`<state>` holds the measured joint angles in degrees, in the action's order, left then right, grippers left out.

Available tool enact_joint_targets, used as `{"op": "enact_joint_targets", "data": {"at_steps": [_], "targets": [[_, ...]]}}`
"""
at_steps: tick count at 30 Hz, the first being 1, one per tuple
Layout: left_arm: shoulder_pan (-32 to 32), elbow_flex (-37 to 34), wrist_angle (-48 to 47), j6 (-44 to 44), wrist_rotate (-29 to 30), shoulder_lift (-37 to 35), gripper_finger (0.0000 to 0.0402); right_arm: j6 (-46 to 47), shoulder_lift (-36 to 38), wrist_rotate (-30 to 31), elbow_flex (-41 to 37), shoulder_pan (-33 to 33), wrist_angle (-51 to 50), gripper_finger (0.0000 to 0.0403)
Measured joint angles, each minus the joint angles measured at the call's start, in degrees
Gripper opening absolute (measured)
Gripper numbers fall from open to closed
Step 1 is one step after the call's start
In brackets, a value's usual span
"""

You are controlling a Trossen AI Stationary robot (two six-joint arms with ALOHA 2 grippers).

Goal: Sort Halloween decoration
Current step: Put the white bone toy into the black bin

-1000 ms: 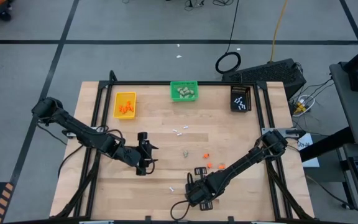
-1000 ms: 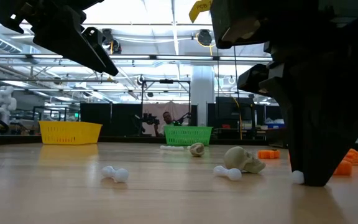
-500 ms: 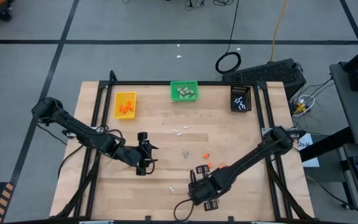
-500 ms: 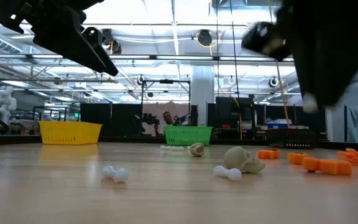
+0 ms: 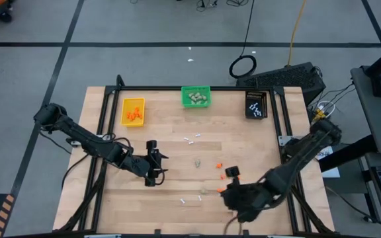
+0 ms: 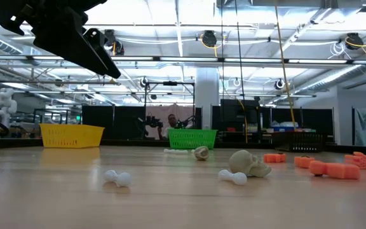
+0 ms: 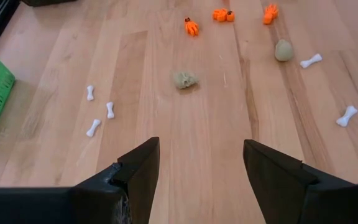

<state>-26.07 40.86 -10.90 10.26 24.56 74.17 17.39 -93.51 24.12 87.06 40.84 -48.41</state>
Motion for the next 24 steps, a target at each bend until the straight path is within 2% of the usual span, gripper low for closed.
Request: {"op": "enact_joint_targets", "data": {"at_steps": [6,9,13,19,24], "targets": [[0.0,0.0,0.1,0.4,0.0,0.0,0.0231,-4.5,10.1,7.0,-14.0,1.3,15.6,0.0],[0.0,0.0,0.1,0.4,0.0,0.0,0.0231,-7.9,15.3,9.1,-23.3,0.8,28.5,0.0],[0.0,0.0,0.1,0.4,0.0,0.0,0.0231,-13.2,21.1,9.2,-36.9,-0.9,50.6,0.0],[0.0,0.0,0.1,0.4,0.0,0.0,0.0231,-19.6,23.7,8.9,-53.6,-4.2,84.0,0.0],[0.0,0.0,0.1,0.4,0.0,0.0,0.0231,-20.7,23.2,8.9,-62.0,-6.7,102.9,0.0]]}}
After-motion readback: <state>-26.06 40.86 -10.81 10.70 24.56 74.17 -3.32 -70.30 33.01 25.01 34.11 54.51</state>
